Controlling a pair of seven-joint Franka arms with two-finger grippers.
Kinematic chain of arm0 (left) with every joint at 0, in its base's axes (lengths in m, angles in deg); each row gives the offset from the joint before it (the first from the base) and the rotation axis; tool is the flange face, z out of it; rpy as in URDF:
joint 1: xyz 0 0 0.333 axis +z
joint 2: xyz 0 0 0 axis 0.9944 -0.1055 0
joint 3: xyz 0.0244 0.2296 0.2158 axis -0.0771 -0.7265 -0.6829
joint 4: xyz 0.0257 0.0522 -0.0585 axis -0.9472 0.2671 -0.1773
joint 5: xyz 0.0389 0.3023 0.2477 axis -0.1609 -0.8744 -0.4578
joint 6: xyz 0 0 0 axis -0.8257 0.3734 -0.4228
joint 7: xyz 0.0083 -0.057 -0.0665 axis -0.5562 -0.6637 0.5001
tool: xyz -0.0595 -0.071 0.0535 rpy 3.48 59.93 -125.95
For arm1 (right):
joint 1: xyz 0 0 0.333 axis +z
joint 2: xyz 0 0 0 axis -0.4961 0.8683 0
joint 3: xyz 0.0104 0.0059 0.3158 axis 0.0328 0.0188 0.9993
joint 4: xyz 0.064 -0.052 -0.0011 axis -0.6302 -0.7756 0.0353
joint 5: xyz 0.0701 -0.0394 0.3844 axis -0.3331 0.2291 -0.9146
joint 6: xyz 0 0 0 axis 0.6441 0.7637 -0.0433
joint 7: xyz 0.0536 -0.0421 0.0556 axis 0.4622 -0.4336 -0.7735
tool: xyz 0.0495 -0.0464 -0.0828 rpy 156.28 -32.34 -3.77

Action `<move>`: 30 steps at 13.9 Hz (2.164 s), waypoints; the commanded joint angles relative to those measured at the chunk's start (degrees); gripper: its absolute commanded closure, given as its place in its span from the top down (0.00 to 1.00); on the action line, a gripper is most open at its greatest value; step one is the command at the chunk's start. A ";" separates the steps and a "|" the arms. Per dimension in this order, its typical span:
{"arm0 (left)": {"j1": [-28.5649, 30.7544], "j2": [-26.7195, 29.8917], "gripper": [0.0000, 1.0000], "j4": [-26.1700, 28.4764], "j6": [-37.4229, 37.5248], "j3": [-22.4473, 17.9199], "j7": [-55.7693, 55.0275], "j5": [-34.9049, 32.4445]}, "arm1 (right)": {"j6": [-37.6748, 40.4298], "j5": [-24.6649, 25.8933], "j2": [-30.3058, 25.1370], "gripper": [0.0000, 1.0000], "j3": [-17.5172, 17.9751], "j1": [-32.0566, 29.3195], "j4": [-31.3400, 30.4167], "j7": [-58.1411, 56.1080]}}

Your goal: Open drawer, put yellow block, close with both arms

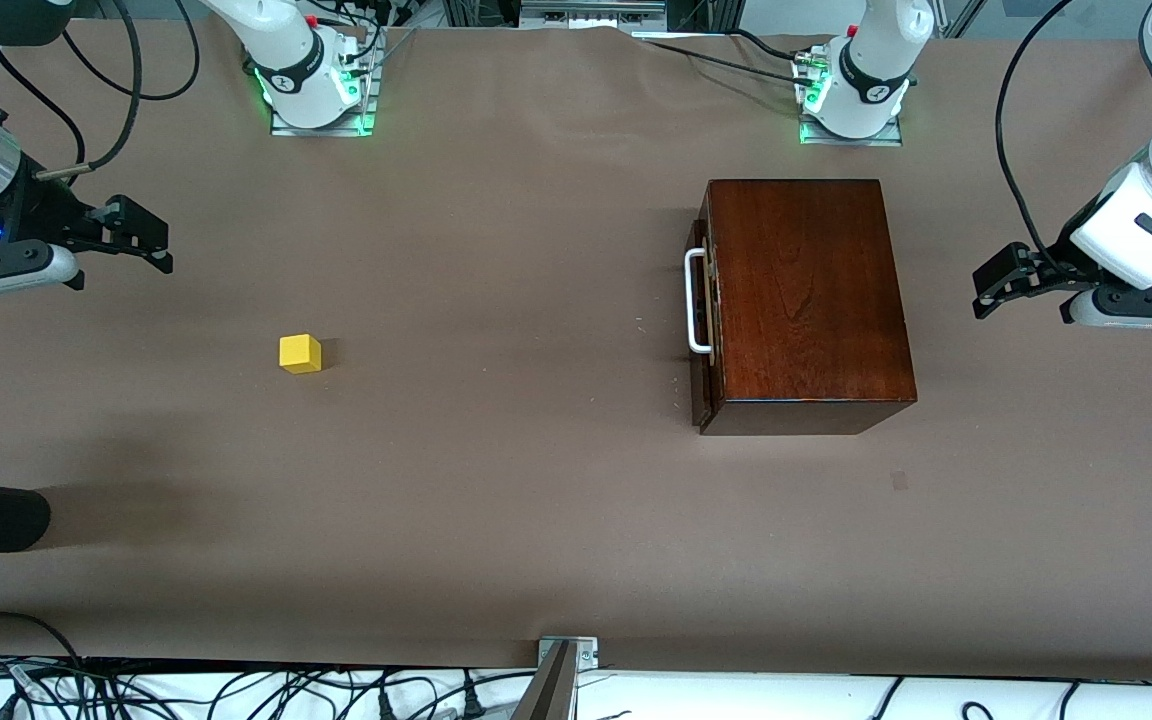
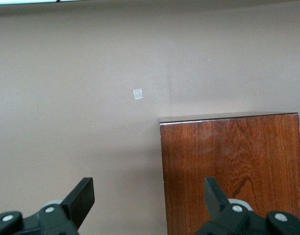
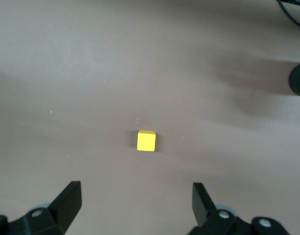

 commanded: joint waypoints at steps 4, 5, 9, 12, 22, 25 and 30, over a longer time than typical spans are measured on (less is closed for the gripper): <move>-1.44 -2.09 1.00 -1.83 9.92 7.89 -0.56 -1.28 | 0.55 0.97 -0.62 1.00 0.01 0.23 0.21 0.06; -1.53 -3.84 1.00 -1.83 11.34 10.35 -0.57 -1.28 | 0.55 0.97 -0.62 1.00 0.01 0.23 0.21 0.06; -4.85 -10.00 1.00 -2.88 7.15 16.00 -8.17 -1.45 | 0.64 0.97 -0.62 1.00 0.01 0.23 0.21 0.06; -10.65 -13.25 1.00 -3.24 5.29 15.91 -19.69 -2.93 | 0.64 0.97 -0.62 1.00 0.01 0.23 0.21 0.06; -20.51 -18.27 1.00 3.87 -5.95 16.09 -35.63 -8.91 | 0.82 0.80 -0.62 1.00 0.01 0.23 0.21 0.06; -22.97 -18.62 1.00 5.98 -6.93 16.00 -39.23 -12.51 | 0.91 0.71 -0.80 1.00 0.10 0.32 0.21 0.15; -24.73 -19.06 1.00 9.59 -10.62 16.00 -43.28 -14.99 | 0.99 0.62 -0.88 1.00 -0.07 0.23 0.21 -0.29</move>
